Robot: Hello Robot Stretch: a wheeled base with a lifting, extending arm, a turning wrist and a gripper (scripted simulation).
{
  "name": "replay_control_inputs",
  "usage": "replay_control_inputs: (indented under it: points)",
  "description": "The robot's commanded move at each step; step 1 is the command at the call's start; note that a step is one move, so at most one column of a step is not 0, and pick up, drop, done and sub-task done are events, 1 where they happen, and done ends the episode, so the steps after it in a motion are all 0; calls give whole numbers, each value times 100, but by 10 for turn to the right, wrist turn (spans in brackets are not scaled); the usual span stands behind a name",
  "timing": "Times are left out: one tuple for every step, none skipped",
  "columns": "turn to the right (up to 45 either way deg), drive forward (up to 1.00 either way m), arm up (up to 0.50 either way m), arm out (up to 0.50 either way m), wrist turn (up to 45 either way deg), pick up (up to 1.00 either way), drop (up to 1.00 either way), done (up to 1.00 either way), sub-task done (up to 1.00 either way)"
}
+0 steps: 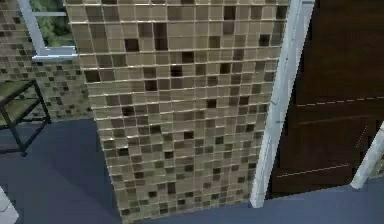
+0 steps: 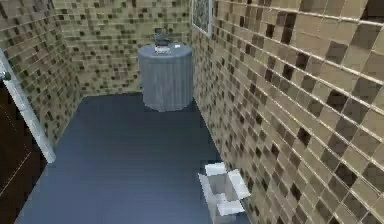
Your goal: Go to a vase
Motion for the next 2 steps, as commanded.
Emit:
replay_control_inputs:
  points:
    - [-450,0,0,0,0,0,0,0,0]
    - [0,100,0,0,0,0,0,0,0]
